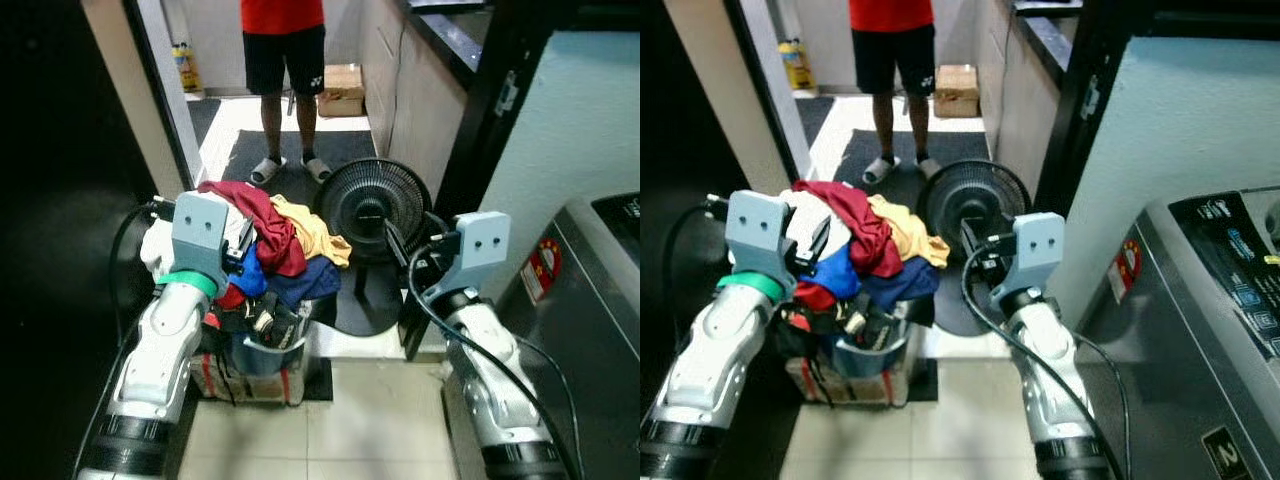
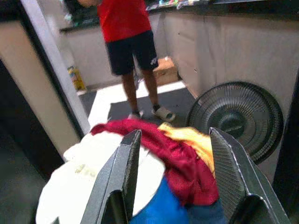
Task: Clothes washing
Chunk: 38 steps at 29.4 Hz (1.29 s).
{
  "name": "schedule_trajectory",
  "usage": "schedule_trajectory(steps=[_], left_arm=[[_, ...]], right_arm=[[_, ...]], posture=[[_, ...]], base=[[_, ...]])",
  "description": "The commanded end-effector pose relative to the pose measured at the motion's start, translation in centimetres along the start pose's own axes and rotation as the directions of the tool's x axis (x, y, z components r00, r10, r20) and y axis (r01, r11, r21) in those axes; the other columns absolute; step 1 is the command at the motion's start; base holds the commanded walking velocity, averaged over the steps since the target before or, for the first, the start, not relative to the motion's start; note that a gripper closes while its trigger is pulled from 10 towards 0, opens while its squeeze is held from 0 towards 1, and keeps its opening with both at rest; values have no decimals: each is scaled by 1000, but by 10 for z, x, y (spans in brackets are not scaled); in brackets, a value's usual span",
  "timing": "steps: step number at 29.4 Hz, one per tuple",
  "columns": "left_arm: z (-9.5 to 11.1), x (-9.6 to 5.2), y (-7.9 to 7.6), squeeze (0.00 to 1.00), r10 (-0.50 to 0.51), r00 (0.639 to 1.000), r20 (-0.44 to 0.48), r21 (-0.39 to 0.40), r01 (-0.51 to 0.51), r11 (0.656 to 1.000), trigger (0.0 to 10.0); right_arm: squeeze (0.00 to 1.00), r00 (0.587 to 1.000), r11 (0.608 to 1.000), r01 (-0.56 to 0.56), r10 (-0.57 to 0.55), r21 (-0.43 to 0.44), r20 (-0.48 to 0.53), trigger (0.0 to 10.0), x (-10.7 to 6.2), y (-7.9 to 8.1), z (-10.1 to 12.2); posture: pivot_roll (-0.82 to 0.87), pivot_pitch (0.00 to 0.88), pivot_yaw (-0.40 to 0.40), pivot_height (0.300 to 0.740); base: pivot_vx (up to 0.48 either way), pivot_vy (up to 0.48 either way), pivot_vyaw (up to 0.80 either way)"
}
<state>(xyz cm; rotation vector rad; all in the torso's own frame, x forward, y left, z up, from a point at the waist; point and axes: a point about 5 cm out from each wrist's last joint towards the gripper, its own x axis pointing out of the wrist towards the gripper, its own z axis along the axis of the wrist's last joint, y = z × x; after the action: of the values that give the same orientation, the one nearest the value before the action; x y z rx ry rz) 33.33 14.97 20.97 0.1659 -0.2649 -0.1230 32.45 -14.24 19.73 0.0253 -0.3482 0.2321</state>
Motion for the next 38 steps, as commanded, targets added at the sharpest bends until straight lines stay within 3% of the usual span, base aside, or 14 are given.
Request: schedule_trajectory(steps=[1, 10, 16, 38], left_arm=[[-5, -2, 4, 0, 11, 1000, -19, 12, -10, 1000, 10000], [-5, -1, 4, 0, 6, 1000, -15, 21, -5, 1000, 10000], [-8, 1, 2, 0, 8, 1000, -22, 33, -8, 999, 10000], [-7, 3, 0, 0, 0, 1000, -16, 32, 1, 999, 10000]], right_arm=[[0, 1000, 1000, -14, 13, 18, 7, 10000, 0, 5, 0], [0, 999, 999, -38, 37, 31, 28, 10000, 0, 11, 2], [0, 999, 997, -39, 36, 63, 35, 10000, 0, 14, 3], [0, 999, 998, -48, 47, 39, 27, 10000, -3, 15, 1]], posture=[[7, 19, 40, 740], [6, 12, 47, 740], [5, 14, 48, 740], [5, 28, 52, 740]], base=[[0, 0, 744], [0, 0, 744], [450, 0, 0], [456, 0, 0]])
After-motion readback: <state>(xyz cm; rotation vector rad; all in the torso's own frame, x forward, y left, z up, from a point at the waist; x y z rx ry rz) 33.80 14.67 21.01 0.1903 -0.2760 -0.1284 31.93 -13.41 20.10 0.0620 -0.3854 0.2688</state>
